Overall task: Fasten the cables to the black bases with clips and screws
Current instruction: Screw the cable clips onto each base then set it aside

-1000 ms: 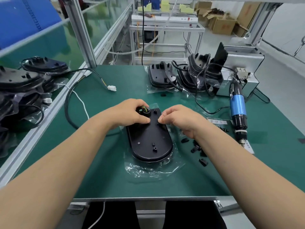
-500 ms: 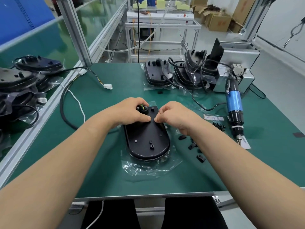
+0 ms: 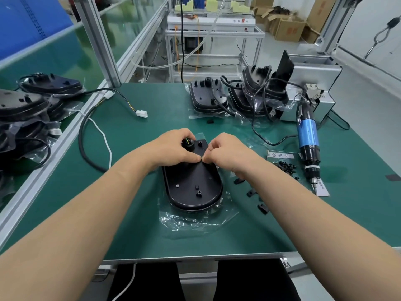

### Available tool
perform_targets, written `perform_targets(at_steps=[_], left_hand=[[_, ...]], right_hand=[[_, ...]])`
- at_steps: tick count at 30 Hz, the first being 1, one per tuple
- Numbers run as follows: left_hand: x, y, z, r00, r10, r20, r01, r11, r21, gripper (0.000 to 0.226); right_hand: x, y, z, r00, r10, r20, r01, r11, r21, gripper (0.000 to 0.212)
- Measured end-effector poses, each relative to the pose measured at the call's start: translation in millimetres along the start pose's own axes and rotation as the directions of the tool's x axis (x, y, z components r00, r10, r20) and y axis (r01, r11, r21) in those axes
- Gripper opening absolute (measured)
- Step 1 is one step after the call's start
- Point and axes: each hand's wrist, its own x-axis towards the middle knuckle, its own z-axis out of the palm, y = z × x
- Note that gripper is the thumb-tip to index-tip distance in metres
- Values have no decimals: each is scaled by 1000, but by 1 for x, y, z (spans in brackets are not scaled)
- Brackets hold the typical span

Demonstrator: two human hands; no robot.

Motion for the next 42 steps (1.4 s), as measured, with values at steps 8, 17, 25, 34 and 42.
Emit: perform_targets(at_steps=[8,17,25,34,42], left_hand=[[7,7,2,998,-57,3,57,998,25,50],[3,9,4,995,-103,-3,103,994,-29,57],[3,9,6,994,-107,-15,106,994,-36,54],[1,0,1,996,-94,14,94,992,-80,49],[4,-4,-6,992,-92,89,98,993,-65,49]], right_hand=[[-3,2,1,1000,-25,-10,25,999,-35,12],[-2,9,0,998,-51,-26,51,999,-10,26],[5,17,4,997,-30,-65,37,993,113,12],[5,21,3,997,-18,-72,30,984,176,11],[0,13,2,999,-31,-23,36,970,240,12]])
